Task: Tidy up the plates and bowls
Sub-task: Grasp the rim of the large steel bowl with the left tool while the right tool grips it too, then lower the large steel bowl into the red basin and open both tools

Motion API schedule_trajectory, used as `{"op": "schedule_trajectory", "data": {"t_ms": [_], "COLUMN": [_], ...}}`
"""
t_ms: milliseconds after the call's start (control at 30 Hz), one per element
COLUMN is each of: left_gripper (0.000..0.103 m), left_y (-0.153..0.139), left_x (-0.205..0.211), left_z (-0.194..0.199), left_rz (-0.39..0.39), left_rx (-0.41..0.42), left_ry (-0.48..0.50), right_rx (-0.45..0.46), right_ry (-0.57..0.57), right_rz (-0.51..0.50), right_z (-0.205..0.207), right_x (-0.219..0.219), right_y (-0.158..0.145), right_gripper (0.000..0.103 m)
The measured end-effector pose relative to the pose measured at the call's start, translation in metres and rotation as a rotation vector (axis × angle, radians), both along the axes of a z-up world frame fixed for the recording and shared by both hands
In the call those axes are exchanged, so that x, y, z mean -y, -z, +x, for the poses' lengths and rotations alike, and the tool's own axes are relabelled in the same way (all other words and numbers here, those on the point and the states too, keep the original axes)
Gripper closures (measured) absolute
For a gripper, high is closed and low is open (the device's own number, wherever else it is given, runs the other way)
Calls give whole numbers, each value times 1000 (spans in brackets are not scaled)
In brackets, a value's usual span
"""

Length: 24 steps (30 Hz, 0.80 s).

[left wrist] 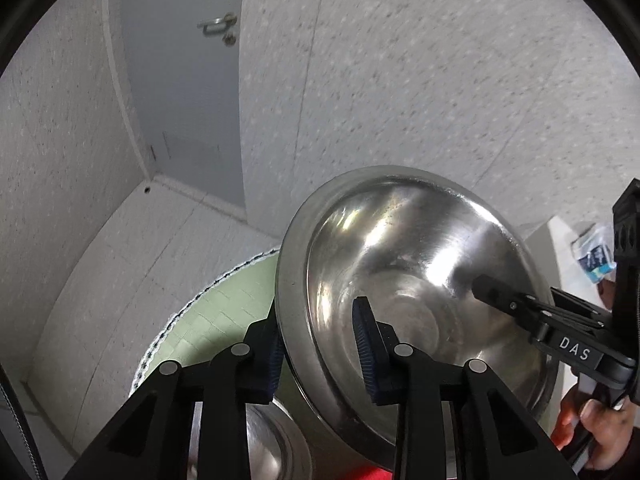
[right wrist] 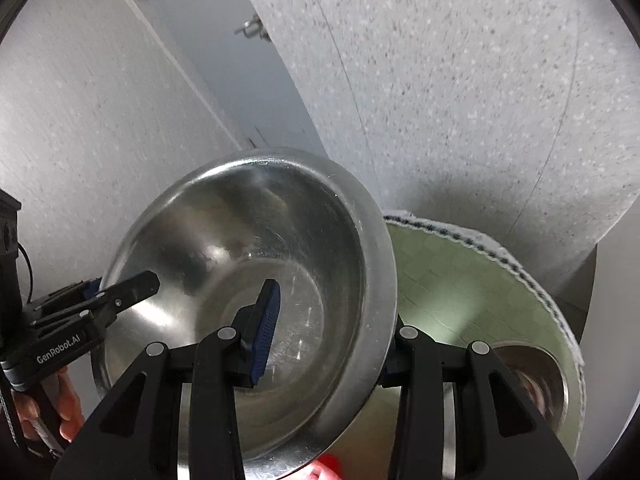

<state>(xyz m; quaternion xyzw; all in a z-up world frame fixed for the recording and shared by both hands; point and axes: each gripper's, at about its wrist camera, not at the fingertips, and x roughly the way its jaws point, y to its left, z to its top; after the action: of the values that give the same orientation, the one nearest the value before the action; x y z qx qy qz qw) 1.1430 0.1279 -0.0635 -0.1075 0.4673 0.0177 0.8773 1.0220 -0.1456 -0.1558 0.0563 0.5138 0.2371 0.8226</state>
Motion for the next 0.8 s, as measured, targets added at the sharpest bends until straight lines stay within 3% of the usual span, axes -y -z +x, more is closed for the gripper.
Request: {"op": "schedule_trajectory", "data": {"t_ms": [167,333,567,667,800], "left_gripper": [75,75,75,75,75], "left_y": [-28,-48,-42,-31,-15], "left_x": [9,20,22,25,32], "left_z": [-61,-147,-247,-269,-265], "left_rz": [-20,-13,-19,-12,-7], "left_rx": [61,79,23,-14,-56], "left_ry": [45,109,170,181,187], "right_rx": [55,66,-6,-38,-70], "right_ry": [23,47,86,97,109], "right_rz": [16,9,-13,-34,-68], "right_z": [-42,-96,-165,-186,-209], "right_x": [12,27,41,42,43], "right_y": [-41,-53,-25,-8,13], "right_gripper": [63,63,63,63,63]}}
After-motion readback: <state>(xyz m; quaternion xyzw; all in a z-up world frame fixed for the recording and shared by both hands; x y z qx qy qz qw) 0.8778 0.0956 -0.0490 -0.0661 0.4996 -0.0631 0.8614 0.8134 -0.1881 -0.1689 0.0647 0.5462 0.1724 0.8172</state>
